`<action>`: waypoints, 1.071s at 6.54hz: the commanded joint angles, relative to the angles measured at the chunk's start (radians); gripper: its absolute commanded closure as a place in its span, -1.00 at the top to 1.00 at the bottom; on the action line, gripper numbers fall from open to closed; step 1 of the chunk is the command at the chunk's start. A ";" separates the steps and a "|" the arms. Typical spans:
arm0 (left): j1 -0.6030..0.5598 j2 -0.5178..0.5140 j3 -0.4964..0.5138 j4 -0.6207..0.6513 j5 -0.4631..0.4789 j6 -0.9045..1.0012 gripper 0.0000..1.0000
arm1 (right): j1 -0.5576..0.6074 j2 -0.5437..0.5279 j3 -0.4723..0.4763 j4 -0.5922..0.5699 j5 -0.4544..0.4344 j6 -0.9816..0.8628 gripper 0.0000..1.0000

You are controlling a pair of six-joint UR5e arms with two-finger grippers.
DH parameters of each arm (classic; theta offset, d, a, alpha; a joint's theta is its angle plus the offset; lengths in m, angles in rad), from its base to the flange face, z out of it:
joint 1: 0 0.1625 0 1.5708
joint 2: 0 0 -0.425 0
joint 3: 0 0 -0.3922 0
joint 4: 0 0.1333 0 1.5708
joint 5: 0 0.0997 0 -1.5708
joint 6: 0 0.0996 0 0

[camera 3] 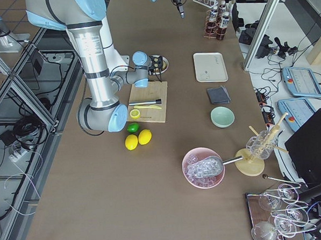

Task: Make sandwich and place on tray
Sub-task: 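Open the right gripper and pull it back from the sandwich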

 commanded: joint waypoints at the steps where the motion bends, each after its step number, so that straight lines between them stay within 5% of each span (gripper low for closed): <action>1: 0.000 -0.001 0.006 0.000 0.000 0.000 0.94 | -0.001 0.023 -0.006 -0.006 -0.003 0.002 -0.54; 3: 0.000 0.001 0.030 -0.037 -0.001 0.000 0.94 | -0.001 0.034 -0.022 -0.007 -0.008 0.002 -0.54; 4: 0.000 -0.001 0.030 -0.037 -0.001 0.000 0.94 | 0.005 0.034 -0.022 -0.006 -0.011 0.004 -0.32; 5: 0.000 -0.001 0.030 -0.037 -0.001 0.000 0.94 | 0.016 0.034 -0.023 -0.004 -0.011 0.013 0.49; 6: 0.002 -0.002 0.030 -0.037 0.000 0.000 0.94 | 0.039 0.034 -0.022 -0.004 -0.005 0.013 0.93; 7: 0.003 -0.002 0.029 -0.037 -0.001 -0.003 0.94 | 0.051 0.032 -0.023 -0.004 -0.002 0.014 0.96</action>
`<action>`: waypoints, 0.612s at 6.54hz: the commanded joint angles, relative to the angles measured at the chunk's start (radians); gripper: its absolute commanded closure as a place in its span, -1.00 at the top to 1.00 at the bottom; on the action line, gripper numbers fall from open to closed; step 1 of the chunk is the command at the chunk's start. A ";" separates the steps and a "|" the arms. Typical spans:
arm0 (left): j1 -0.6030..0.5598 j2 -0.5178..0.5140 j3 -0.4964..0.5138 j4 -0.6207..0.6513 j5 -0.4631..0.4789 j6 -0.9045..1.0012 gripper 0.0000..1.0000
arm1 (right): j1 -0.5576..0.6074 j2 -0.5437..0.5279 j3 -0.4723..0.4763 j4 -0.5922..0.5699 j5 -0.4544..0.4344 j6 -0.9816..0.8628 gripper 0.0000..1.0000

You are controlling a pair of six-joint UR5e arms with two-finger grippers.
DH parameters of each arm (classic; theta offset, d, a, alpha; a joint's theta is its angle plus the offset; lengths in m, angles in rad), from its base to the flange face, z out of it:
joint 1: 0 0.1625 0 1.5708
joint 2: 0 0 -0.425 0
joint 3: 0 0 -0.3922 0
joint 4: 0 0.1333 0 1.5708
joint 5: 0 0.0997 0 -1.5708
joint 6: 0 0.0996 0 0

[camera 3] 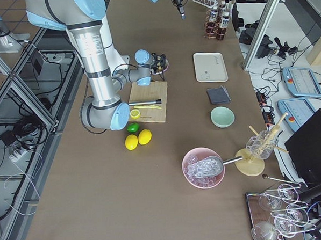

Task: Make sandwich and place on tray
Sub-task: 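Open the right gripper and pull it back from the sandwich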

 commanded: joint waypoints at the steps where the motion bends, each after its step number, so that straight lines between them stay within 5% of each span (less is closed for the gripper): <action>1: 0.003 -0.001 -0.001 0.000 -0.001 -0.004 0.94 | 0.031 0.000 0.001 0.000 0.007 0.004 0.96; 2: 0.003 -0.002 -0.009 -0.005 -0.002 -0.008 0.94 | 0.058 0.000 0.007 0.000 0.028 0.005 0.96; 4: 0.071 -0.028 -0.018 -0.060 0.033 -0.137 0.95 | 0.205 -0.012 0.010 -0.004 0.219 0.014 0.98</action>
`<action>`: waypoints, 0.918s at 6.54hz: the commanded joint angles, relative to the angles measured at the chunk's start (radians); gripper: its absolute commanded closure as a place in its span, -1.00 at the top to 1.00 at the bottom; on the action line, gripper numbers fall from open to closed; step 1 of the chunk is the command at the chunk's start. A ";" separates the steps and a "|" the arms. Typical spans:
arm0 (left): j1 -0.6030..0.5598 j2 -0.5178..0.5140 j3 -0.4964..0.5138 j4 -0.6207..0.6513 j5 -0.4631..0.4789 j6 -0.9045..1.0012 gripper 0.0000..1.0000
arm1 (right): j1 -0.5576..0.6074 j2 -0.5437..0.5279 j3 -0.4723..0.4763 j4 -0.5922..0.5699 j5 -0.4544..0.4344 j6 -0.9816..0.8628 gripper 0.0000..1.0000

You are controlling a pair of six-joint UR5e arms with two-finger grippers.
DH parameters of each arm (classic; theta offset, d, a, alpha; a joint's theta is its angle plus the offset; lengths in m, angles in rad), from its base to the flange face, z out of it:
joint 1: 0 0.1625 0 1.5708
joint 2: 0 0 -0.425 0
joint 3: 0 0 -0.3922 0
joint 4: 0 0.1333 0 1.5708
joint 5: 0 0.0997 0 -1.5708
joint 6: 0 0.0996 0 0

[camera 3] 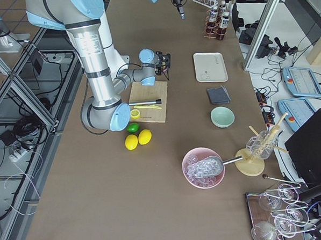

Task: Make sandwich and place on tray
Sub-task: 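Move the left gripper toward the plate while the right arm withdraws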

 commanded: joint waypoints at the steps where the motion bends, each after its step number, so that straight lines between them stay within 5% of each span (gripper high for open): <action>1: 0.114 -0.015 -0.010 -0.074 0.086 -0.147 0.95 | 0.161 -0.017 0.000 -0.005 0.200 0.006 0.98; 3: 0.231 -0.016 -0.018 -0.079 0.215 -0.199 0.95 | 0.249 -0.031 -0.005 -0.005 0.296 0.006 0.98; 6: 0.411 -0.018 -0.032 -0.076 0.420 -0.292 0.95 | 0.277 -0.040 0.000 0.001 0.293 0.015 0.98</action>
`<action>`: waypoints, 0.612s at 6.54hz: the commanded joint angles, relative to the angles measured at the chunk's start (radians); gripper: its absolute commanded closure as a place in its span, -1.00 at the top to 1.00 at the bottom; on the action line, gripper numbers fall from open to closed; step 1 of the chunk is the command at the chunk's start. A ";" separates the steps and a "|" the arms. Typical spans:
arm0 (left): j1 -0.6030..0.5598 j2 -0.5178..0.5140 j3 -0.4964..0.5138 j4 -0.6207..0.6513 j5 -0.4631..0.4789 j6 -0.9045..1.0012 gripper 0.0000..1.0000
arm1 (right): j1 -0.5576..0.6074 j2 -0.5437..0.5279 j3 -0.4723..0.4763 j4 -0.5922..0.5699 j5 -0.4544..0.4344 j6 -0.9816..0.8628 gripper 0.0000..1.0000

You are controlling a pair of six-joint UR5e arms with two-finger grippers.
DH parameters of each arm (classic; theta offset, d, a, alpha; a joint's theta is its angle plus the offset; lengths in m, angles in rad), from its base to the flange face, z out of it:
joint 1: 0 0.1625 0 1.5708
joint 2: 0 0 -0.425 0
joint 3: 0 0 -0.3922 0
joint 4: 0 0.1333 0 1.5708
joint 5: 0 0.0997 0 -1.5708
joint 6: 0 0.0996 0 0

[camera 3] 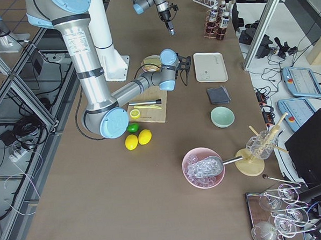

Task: Make sandwich and place on tray
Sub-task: 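Move the left gripper toward the plate while the right arm withdraws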

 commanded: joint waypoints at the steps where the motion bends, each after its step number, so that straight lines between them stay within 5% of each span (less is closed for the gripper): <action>1: 0.111 0.004 -0.003 0.001 0.106 -0.020 0.95 | 0.026 -0.003 -0.006 0.001 0.002 0.002 0.98; 4: 0.252 0.001 0.002 0.000 0.238 -0.022 0.82 | 0.061 -0.006 -0.009 0.001 0.014 -0.001 0.98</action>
